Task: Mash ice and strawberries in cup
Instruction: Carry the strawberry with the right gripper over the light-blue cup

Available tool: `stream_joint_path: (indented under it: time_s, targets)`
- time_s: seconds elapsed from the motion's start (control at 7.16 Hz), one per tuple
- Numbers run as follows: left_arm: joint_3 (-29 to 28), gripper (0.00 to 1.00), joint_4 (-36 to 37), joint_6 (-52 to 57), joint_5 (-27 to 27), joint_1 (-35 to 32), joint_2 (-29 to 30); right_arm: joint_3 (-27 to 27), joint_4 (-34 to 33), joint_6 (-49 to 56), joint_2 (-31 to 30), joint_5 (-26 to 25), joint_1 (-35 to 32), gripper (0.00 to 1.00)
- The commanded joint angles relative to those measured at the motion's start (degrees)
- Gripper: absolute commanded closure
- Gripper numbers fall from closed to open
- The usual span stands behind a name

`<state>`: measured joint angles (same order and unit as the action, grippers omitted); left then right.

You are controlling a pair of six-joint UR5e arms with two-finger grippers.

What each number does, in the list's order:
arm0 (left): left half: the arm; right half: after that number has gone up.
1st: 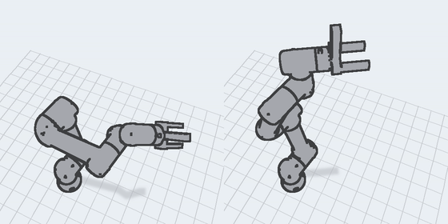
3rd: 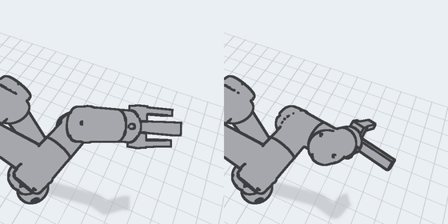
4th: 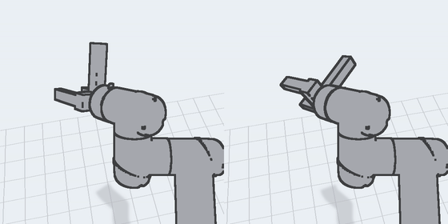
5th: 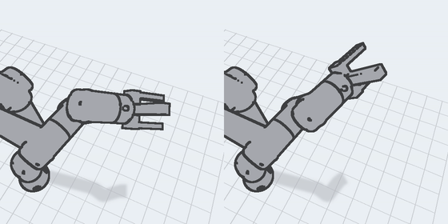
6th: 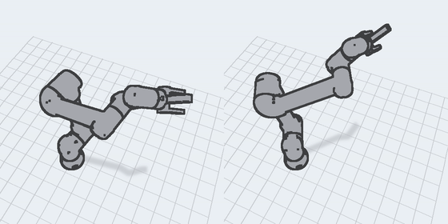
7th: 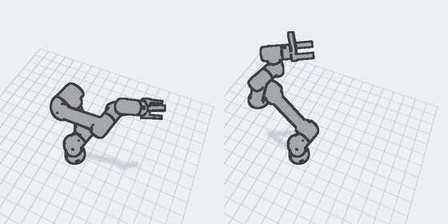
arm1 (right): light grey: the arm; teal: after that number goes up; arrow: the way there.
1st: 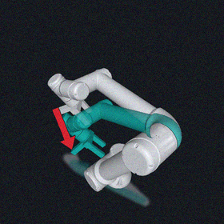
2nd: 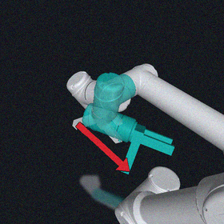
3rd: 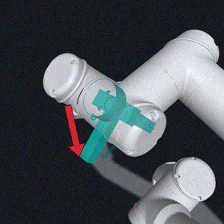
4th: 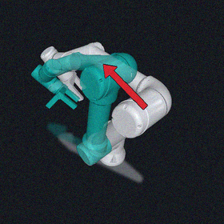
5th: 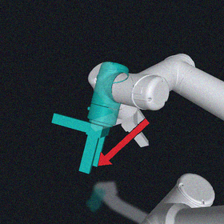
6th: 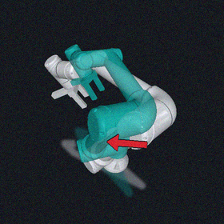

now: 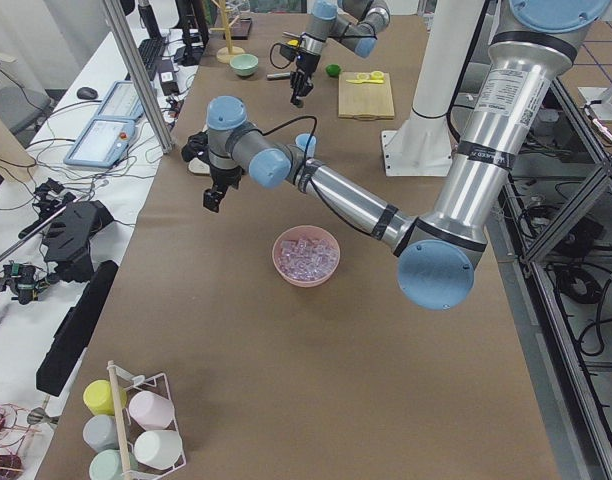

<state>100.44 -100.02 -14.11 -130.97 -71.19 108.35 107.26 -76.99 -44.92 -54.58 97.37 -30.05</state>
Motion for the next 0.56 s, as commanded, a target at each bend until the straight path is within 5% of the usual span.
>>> stream_joint_path:
  time_s: [0.0, 0.42]
  targets:
    - [0.11, 0.03, -0.27, -0.04, 0.01, 0.08, -0.07, -0.82, 0.26, -0.43, 1.49, -3.40, 3.40, 1.00]
    - [0.02, 0.03, -0.36, -0.31, 0.01, 0.08, -0.60, -8.27, 10.78, -0.96, 1.93, -6.66, 5.26, 1.00]
